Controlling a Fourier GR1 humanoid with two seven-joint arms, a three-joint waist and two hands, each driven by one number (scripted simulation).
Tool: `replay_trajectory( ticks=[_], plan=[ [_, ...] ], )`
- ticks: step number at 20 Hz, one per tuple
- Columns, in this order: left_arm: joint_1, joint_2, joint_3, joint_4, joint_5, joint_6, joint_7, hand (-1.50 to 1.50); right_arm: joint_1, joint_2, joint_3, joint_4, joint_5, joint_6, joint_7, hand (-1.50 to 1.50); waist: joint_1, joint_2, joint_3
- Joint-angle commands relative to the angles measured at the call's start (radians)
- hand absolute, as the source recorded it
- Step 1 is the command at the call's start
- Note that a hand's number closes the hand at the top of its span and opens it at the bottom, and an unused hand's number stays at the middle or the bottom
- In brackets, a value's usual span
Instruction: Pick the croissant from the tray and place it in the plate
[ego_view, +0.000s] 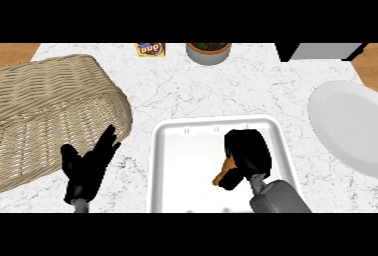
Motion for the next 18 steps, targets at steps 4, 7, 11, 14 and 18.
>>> replay_trajectory(
  ticks=[4,7,11,14,18],
  plan=[
    [-0.002,-0.002,0.002,-0.003,-0.002,0.008,0.008,0.00,-0.165,0.089,-0.364,0.033,0.080,-0.264,0.431,1.50,0.004,0.015,0.003],
    [-0.018,-0.005,-0.014,0.003,-0.001,-0.014,0.002,0.00,-0.271,0.068,-0.423,0.082,0.227,-0.399,0.559,1.50,0.039,0.025,-0.001],
    [-0.034,-0.002,-0.029,0.012,-0.014,-0.024,0.003,0.00,-0.394,0.067,-0.503,0.164,0.378,-0.550,0.721,1.50,0.070,0.029,0.000],
    [-0.014,-0.025,-0.047,0.003,-0.013,-0.015,0.011,0.00,-0.417,0.067,-0.572,0.209,0.483,-0.652,0.801,1.50,0.071,0.025,0.001],
    [-0.039,-0.012,-0.033,-0.008,-0.007,-0.020,0.031,0.00,-0.447,0.077,-0.674,0.233,0.562,-0.756,0.838,1.50,0.061,0.019,0.002]
  ],
)
